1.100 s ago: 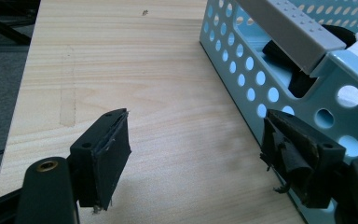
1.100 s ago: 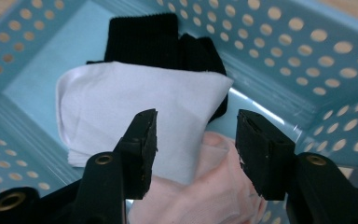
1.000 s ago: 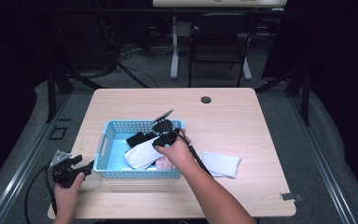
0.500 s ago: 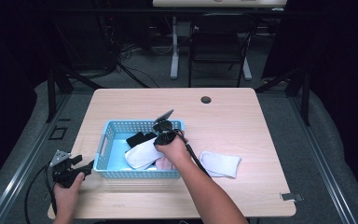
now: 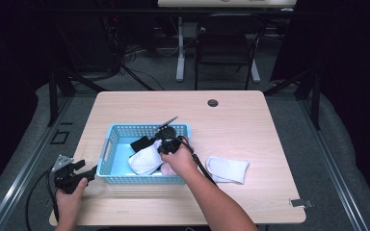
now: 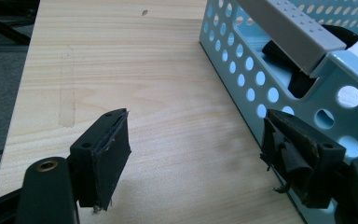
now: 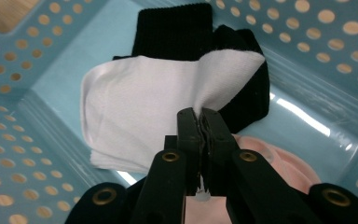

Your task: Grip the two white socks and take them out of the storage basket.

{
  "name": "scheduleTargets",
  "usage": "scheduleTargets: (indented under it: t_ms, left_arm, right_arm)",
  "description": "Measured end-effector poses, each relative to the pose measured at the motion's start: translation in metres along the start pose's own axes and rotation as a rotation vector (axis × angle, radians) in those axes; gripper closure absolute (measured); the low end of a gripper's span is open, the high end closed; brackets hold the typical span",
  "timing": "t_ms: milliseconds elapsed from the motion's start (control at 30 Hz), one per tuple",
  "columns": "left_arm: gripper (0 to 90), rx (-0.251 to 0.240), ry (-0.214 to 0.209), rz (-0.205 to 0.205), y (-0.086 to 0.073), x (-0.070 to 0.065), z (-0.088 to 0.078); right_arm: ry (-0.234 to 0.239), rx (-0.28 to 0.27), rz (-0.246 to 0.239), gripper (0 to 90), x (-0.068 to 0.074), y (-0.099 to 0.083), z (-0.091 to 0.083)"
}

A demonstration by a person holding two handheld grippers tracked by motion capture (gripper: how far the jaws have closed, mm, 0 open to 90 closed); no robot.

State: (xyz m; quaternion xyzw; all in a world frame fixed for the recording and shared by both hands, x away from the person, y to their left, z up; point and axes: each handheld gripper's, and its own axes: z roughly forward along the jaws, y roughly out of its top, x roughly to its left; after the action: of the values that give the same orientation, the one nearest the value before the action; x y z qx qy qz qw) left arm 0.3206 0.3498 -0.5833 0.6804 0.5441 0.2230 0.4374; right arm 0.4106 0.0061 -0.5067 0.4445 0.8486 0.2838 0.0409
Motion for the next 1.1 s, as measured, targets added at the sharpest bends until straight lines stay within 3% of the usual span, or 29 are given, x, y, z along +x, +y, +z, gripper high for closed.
scheduleTargets:
  t_ms: [167, 300, 500, 633, 767, 1100]
  left_arm:
    - [23.5, 0.008, -0.002, 0.0, 0.0, 0.001, -0.001]
    - [23.5, 0.011, 0.002, 0.001, 0.0, 0.001, -0.001]
    - [23.5, 0.005, 0.006, -0.002, 0.0, 0.001, 0.0]
    - [23.5, 0.001, 0.006, -0.001, 0.0, 0.0, 0.001]
    - [23.5, 0.007, 0.004, -0.001, 0.0, 0.0, 0.0]
    - [23.5, -0.002, 0.006, -0.001, 0.0, 0.0, 0.0]
  right_arm:
    - [0.024, -0.071, -0.024, 88.0, 0.008, -0.002, -0.01]
    - [0.044, -0.121, -0.077, 88.2, 0.014, -0.003, -0.021]
    - [0.025, -0.211, -0.179, 88.3, 0.029, -0.008, -0.039]
    - [0.012, -0.267, -0.22, 88.4, 0.034, -0.011, -0.049]
    - [0.009, -0.312, -0.233, 88.4, 0.037, -0.014, -0.06]
    - [-0.01, -0.483, -0.24, 88.6, 0.035, -0.025, -0.099]
